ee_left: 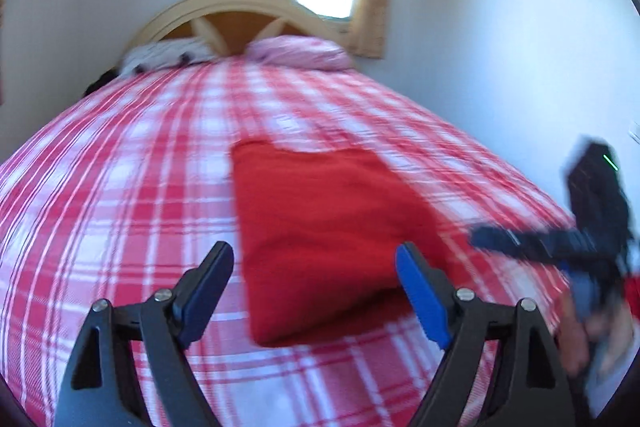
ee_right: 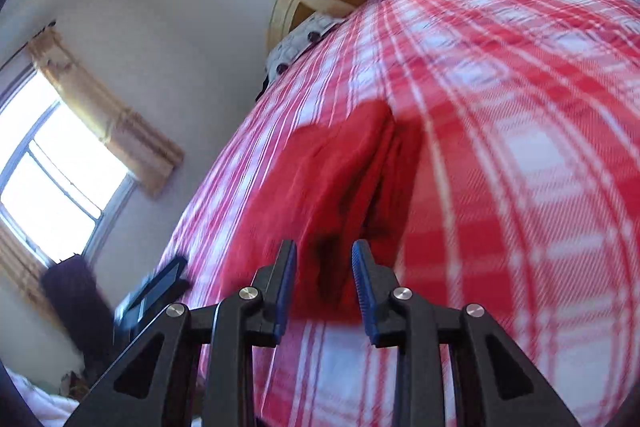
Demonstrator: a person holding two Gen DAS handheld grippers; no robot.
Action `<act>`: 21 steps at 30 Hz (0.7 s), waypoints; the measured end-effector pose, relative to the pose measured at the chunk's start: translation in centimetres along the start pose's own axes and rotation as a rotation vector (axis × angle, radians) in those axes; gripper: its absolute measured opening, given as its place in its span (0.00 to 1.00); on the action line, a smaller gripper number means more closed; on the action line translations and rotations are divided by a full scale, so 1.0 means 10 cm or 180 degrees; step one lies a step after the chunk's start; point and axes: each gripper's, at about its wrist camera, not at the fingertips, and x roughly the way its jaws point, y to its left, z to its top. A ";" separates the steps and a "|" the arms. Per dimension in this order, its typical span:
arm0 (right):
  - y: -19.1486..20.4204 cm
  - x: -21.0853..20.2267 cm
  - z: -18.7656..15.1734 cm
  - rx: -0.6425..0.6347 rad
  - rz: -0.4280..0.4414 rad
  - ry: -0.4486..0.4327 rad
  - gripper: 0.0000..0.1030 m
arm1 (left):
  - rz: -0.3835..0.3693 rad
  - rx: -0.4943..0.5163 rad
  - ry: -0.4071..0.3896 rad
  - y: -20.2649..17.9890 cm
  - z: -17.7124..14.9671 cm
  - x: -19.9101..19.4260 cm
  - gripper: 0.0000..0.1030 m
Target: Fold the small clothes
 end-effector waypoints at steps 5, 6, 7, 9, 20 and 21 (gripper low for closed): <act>0.16 0.26 -0.20 -0.0236 -0.0146 0.0091 0.29 | 0.0255 -0.0075 0.0109 0.15 -0.03 0.10 0.83; 0.16 0.31 -0.20 -0.0261 -0.0155 0.0107 0.29 | 0.0264 -0.0105 0.0126 0.16 -0.05 0.11 0.83; 0.17 0.37 -0.21 -0.0304 -0.0176 0.0127 0.29 | 0.0271 -0.0123 0.0146 0.21 -0.04 0.17 0.83; 0.16 0.49 -0.21 -0.0357 -0.0145 0.0211 0.29 | 0.0268 -0.0145 0.0221 0.25 -0.04 0.25 0.83; 0.20 0.38 -0.12 -0.1047 -0.0909 0.0753 0.05 | 0.0299 -0.0008 0.0358 0.23 -0.01 0.50 0.83; 0.14 0.42 -0.14 -0.1028 -0.0914 0.0799 0.05 | 0.0371 0.0054 0.0417 0.21 -0.07 0.57 0.83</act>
